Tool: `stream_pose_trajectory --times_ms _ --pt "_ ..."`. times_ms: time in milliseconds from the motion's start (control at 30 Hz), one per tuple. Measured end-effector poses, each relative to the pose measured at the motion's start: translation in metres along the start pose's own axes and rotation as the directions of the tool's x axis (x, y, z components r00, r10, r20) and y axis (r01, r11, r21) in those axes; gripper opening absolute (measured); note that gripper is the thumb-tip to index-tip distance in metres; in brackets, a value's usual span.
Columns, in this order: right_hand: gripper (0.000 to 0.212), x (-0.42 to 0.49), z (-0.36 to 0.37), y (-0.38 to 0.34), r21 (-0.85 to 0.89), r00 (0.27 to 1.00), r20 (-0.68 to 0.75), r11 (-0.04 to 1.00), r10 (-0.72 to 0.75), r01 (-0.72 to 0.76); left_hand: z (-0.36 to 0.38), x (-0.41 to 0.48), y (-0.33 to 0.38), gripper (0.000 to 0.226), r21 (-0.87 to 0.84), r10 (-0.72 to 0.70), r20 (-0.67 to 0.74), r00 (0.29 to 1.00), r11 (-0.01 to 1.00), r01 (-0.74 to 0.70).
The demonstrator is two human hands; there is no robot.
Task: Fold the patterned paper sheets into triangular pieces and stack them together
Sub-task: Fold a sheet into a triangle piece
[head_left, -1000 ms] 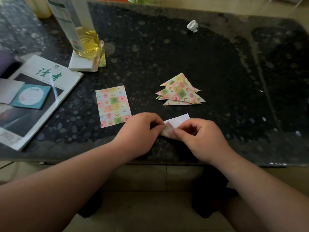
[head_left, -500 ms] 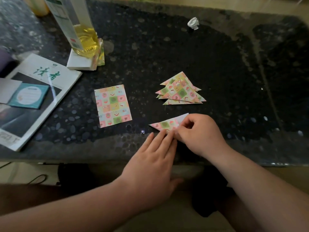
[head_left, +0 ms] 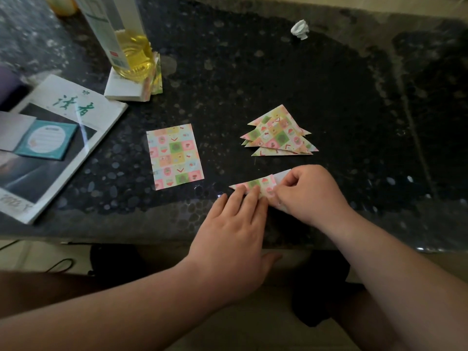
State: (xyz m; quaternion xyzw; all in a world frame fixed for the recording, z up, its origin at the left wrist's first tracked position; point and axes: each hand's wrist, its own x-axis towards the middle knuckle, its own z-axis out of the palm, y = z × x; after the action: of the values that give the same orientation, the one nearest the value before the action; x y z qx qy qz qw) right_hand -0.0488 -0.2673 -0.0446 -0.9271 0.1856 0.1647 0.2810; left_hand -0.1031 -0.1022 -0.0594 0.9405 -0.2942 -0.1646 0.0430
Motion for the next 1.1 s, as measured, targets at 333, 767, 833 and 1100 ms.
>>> stream_pose_trajectory --times_ms 333,767,833,1100 --pt "0.026 0.002 0.001 -0.005 -0.040 1.000 -0.010 0.999 0.019 -0.020 -0.001 -0.001 0.001 0.090 0.003 0.001 -0.014 1.000 1.000 -0.001" --pt "0.022 -0.001 -0.003 -0.011 0.012 0.997 0.037 0.997 0.071 -0.071 -0.001 -0.003 0.005 0.094 0.034 -0.016 0.040 0.999 0.999 0.015" --pt "0.019 -0.001 -0.004 -0.012 0.016 0.996 0.036 0.996 0.086 -0.087 0.000 -0.003 0.005 0.094 0.039 -0.016 0.044 0.999 0.999 0.015" --pt "0.020 -0.001 -0.004 -0.011 -0.009 0.997 0.044 0.998 0.059 -0.059 -0.001 -0.005 0.011 0.096 0.084 -0.026 0.091 0.996 0.996 0.018"
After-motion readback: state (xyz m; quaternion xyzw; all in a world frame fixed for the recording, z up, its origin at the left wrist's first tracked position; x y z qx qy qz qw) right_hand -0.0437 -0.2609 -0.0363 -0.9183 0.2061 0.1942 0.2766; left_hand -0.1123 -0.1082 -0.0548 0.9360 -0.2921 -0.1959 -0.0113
